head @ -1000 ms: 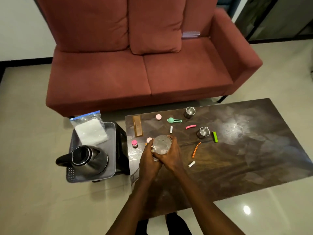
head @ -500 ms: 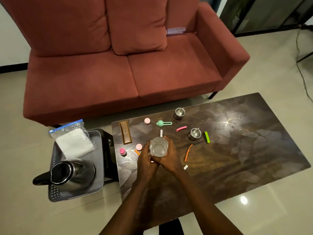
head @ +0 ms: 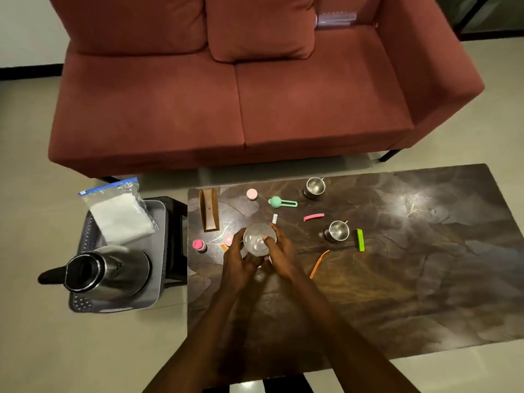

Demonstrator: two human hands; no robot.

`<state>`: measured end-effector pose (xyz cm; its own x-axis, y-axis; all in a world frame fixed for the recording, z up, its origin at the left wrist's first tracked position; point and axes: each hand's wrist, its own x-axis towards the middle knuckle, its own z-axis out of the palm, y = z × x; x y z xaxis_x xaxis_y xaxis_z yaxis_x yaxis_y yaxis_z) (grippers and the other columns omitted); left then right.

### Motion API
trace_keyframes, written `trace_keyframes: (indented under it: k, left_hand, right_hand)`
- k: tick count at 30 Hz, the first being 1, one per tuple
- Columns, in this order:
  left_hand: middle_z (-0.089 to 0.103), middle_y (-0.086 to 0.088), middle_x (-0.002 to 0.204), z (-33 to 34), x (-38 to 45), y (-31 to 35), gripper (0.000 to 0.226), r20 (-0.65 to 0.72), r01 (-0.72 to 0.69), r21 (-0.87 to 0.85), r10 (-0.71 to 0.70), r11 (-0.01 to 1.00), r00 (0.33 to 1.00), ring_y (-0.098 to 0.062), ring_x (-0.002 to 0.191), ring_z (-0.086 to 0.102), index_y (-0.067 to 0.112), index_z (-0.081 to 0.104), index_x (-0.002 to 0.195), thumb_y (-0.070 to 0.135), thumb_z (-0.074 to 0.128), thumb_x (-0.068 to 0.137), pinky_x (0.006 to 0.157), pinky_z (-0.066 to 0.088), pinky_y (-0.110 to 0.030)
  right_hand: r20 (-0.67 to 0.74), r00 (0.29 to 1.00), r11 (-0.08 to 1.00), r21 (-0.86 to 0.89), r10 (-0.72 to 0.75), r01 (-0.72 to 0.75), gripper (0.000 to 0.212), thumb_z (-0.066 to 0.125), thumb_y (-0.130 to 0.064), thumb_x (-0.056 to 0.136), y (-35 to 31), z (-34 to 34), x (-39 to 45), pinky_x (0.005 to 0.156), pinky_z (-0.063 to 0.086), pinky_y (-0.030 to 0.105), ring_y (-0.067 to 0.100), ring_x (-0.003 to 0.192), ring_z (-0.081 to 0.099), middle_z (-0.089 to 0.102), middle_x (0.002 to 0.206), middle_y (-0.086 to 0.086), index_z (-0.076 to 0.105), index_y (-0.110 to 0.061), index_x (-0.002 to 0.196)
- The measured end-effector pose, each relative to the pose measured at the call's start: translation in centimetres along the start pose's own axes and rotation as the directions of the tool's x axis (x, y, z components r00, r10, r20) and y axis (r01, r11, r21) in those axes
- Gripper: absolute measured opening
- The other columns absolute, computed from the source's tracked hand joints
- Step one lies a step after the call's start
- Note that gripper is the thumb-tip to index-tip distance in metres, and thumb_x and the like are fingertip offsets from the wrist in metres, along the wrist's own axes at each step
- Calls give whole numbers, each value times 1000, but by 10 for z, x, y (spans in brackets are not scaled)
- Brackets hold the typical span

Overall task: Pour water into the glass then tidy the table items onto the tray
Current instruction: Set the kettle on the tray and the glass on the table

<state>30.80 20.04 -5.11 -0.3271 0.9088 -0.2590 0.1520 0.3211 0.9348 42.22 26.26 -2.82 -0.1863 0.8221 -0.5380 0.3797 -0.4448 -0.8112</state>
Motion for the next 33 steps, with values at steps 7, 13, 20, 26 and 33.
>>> trace_keyframes:
  k: [7,13,20,26,33]
  left_hand:
    - [64,10,121,9,49,-20,53,-12,-13,-7,13,1000,1000,-4,111,61,23,52,129,20,73,80,88,45,-13]
    - [63,9,121,11,91,-42,58,2,-35,43,35,998,999,-2,111,60,16,50,130,22,74,78,92,50,-24]
    - [61,11,119,7,122,-60,65,-4,-15,73,16,997,1000,5,108,58,19,49,130,20,80,73,90,45,-13]
    - [61,10,120,0,139,-69,63,23,-18,63,17,998,1000,0,111,58,25,48,128,24,79,73,95,49,-23]
    - [61,0,126,-3,154,-73,71,30,-2,91,-1,996,1000,-14,116,58,11,49,132,26,80,70,100,48,-30]
  right_hand:
    - [-15,997,992,99,78,-76,40,44,-9,102,8,11,61,116,36,44,27,134,48,52,145,13,50,-9,142]
    - [8,988,975,164,153,-152,38,45,-14,103,13,20,110,116,35,48,32,133,49,52,144,15,53,-8,139]
    - [-7,986,974,160,166,-163,34,49,-18,101,10,33,141,112,40,47,27,124,56,59,137,12,58,-13,133]
    - [-28,989,984,110,146,-142,27,53,-22,98,8,43,151,107,46,46,23,114,62,67,122,3,66,-20,122]
    - [10,987,981,104,161,-161,34,50,-23,100,11,51,167,109,43,51,31,123,57,62,133,11,59,-13,132]
